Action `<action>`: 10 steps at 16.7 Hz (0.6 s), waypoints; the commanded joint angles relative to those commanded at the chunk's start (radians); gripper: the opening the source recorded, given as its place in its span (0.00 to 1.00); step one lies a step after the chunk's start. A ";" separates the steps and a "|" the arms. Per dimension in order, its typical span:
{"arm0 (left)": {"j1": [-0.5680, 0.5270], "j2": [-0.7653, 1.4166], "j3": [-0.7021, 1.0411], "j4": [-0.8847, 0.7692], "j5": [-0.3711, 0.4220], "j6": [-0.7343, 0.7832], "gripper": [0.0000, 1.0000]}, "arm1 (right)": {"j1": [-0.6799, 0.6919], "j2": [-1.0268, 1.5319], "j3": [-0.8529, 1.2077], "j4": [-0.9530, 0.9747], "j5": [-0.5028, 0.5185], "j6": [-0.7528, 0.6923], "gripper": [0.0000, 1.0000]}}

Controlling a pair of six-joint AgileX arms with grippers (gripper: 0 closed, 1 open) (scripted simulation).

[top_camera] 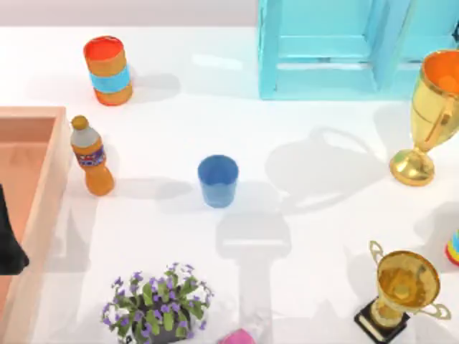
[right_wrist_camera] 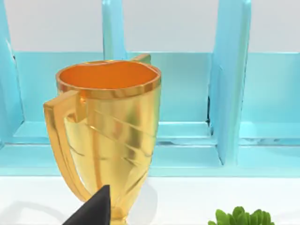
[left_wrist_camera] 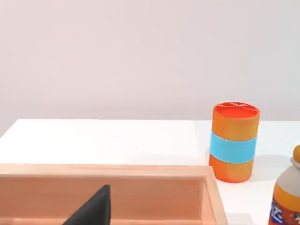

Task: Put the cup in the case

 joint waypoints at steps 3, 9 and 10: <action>-0.002 0.009 0.009 -0.006 0.000 -0.002 1.00 | 0.000 0.000 0.000 0.000 0.000 0.000 1.00; -0.070 0.257 0.257 -0.167 0.001 -0.065 1.00 | 0.000 0.000 0.000 0.000 0.000 0.000 1.00; -0.088 0.326 0.327 -0.212 0.001 -0.083 1.00 | 0.000 0.000 0.000 0.000 0.000 0.000 1.00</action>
